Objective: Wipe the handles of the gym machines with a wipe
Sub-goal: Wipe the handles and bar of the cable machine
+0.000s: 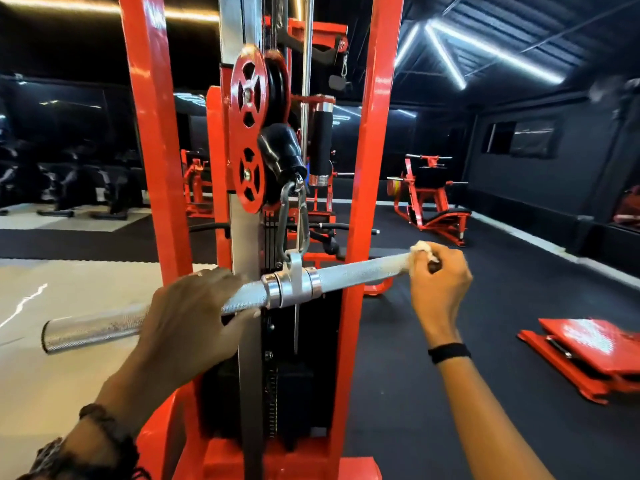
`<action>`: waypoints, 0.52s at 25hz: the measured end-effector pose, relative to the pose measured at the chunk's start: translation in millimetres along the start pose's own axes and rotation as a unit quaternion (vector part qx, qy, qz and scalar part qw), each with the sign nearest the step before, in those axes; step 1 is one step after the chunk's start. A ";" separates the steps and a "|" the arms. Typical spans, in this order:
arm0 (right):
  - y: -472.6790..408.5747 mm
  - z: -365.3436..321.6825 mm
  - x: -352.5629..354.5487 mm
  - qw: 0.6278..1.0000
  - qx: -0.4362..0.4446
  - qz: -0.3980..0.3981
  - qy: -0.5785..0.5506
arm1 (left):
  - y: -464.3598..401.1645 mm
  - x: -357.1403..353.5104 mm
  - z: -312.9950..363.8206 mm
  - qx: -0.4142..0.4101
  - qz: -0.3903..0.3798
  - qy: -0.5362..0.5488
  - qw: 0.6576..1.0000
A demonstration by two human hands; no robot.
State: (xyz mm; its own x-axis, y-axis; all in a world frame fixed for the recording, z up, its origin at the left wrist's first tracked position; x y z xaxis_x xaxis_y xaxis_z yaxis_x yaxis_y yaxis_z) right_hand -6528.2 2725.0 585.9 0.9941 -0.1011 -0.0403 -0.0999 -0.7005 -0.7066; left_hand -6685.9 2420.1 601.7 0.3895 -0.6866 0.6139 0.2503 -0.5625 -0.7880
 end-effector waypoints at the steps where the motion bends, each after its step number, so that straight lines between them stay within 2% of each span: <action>1: 19.4 -14.1 -8.2 0.999 0.020 -0.017 -0.019 | -0.1 -0.5 -1.2 0.011 0.006 0.008 1.000; 4: 89.9 -75.2 -37.0 0.977 0.148 -0.133 -0.073 | -0.3 -2.0 -1.3 0.048 0.013 0.020 0.999; 6: 108.1 -91.4 -45.1 0.959 0.196 -0.180 -0.100 | -3.6 -2.1 -2.8 0.073 0.009 0.016 0.997; 9: 74.7 -63.6 -33.2 0.972 0.179 -0.128 -0.082 | -9.1 -3.3 -6.5 0.063 -0.007 -0.010 0.998; 13: -5.9 8.5 -9.9 0.996 0.082 -0.033 0.012 | -11.3 -12.5 0.2 0.001 -0.075 -0.087 0.993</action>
State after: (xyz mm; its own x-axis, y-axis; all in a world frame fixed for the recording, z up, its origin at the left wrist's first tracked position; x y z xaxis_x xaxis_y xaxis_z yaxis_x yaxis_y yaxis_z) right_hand -6537.1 2736.2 584.5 0.9967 -0.0770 0.0257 -0.0239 -0.5817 -0.8131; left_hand -6693.4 2435.2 603.0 0.4942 -0.5050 0.7076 0.3188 -0.6520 -0.6880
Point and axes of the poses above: each hand's wrist, its own y-axis away from the middle knuckle, its own x-axis out of the back of the hand, z = x × y, the point moved 7 cm from there along -y, towards the middle knuckle, and after that the axes turned 3 degrees about z, right-handed, at the moved point
